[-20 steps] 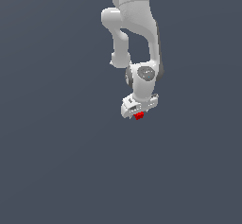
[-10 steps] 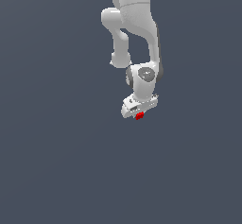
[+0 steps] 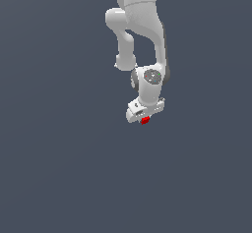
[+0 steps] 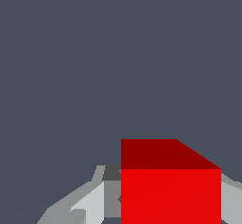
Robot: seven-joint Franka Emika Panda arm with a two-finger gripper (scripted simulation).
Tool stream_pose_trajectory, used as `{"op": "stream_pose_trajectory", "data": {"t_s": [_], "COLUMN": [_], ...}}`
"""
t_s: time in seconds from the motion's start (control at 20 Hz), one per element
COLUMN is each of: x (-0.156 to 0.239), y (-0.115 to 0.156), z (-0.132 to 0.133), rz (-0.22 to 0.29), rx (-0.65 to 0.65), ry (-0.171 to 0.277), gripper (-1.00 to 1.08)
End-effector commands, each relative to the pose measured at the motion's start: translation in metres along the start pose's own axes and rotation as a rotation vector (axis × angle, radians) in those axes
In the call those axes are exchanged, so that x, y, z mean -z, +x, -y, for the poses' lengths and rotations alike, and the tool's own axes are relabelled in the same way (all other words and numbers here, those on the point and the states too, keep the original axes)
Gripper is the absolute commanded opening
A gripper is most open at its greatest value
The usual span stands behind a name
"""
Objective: Pick up the red cube and move it to a goal position.
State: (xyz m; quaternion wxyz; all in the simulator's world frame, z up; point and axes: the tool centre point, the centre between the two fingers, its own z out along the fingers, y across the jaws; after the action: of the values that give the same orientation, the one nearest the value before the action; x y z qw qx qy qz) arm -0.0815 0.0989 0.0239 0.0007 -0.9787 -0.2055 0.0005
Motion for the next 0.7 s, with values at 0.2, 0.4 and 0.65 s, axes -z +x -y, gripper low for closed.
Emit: {"op": "stream_pose_trajectory", "data": {"t_s": [0.2,0.4,0.65], "x": [0.022,0.045,0.084], "y": [0.008,0.017,0.032], "z": [-0.012,-0.025,-0.047], "rz": [-0.001,-0.001,-0.001], "rx": [0.0,0.0,0.0], "ry": [0.0,0.0,0.001], "gripper": [-1.0,-1.0,-1.0]}}
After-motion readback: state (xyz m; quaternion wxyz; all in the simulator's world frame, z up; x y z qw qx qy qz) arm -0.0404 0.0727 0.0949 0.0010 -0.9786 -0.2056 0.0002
